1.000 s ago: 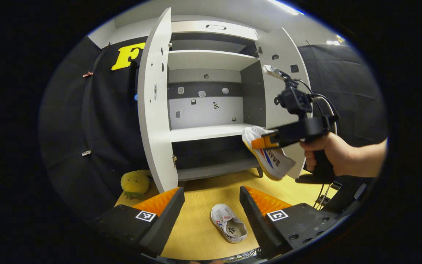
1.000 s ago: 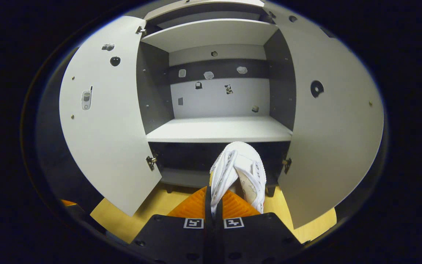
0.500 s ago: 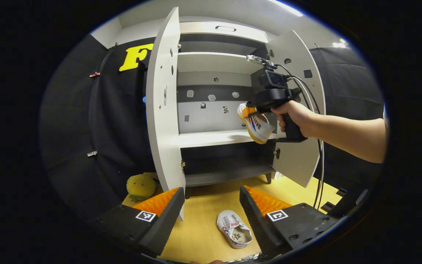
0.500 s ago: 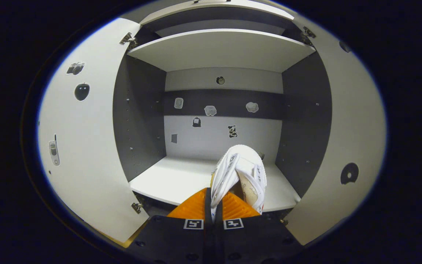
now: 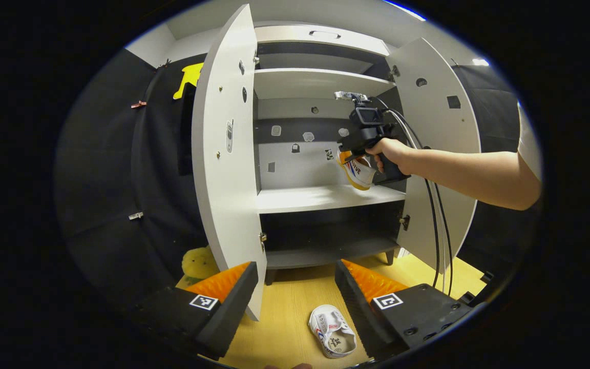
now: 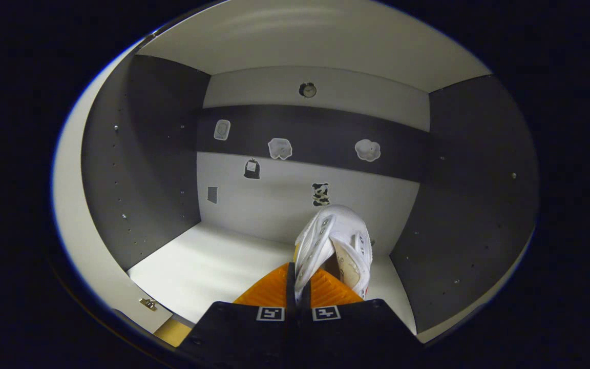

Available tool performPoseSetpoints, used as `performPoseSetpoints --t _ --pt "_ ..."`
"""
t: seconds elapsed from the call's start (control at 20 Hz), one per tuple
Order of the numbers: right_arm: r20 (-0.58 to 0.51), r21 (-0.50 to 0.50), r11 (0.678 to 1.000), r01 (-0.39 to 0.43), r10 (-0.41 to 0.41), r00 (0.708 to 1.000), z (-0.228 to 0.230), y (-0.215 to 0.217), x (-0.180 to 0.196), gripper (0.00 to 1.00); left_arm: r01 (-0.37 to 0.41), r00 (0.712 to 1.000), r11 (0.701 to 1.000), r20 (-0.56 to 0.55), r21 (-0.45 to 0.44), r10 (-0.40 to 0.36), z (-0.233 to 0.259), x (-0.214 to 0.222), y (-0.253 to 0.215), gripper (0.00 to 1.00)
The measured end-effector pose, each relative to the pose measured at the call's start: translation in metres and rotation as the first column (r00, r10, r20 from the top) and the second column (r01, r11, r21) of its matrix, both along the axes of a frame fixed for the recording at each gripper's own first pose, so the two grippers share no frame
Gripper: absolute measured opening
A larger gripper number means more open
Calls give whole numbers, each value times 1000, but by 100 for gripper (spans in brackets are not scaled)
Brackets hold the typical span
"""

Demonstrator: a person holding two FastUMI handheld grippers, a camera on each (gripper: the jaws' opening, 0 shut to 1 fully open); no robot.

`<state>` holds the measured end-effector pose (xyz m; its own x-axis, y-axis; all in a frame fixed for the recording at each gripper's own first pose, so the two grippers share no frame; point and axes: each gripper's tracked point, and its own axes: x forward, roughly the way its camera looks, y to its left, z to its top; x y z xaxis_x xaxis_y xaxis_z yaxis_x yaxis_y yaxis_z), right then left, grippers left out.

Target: Grab one shoe with the right hand and put it into the shoe cabinet, grab the other shoe with the left hand and put it into the shoe cabinet; then close the right door with the right hand and the left door with the left hand.

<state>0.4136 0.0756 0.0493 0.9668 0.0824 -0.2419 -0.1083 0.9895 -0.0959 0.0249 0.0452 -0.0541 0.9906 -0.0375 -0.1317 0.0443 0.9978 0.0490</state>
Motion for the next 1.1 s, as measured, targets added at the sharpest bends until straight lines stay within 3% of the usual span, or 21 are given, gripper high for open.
performPoseSetpoints --t 0.25,0.7,0.8,0.95,1.1 --pt "-87 -33 999 -18 15 996 -28 0 37 5 -44 999 999 -4 16 44 2 10 2 94" --pt "-221 13 1000 13 -10 975 -63 8 50 6 -103 995 995 -2 3 103 5 9 4 94" --pt "-236 -10 1000 9 -11 972 -63 7 39 14 -109 994 994 -1 2 109 6 7 5 94" --pt "-192 -50 999 -14 4 981 -46 14 21 54 -101 995 995 6 -4 101 6 1 6 94" --pt "-157 -20 999 -33 29 987 -26 23 -13 80 -87 996 996 5 -17 87 0 -5 6 94"
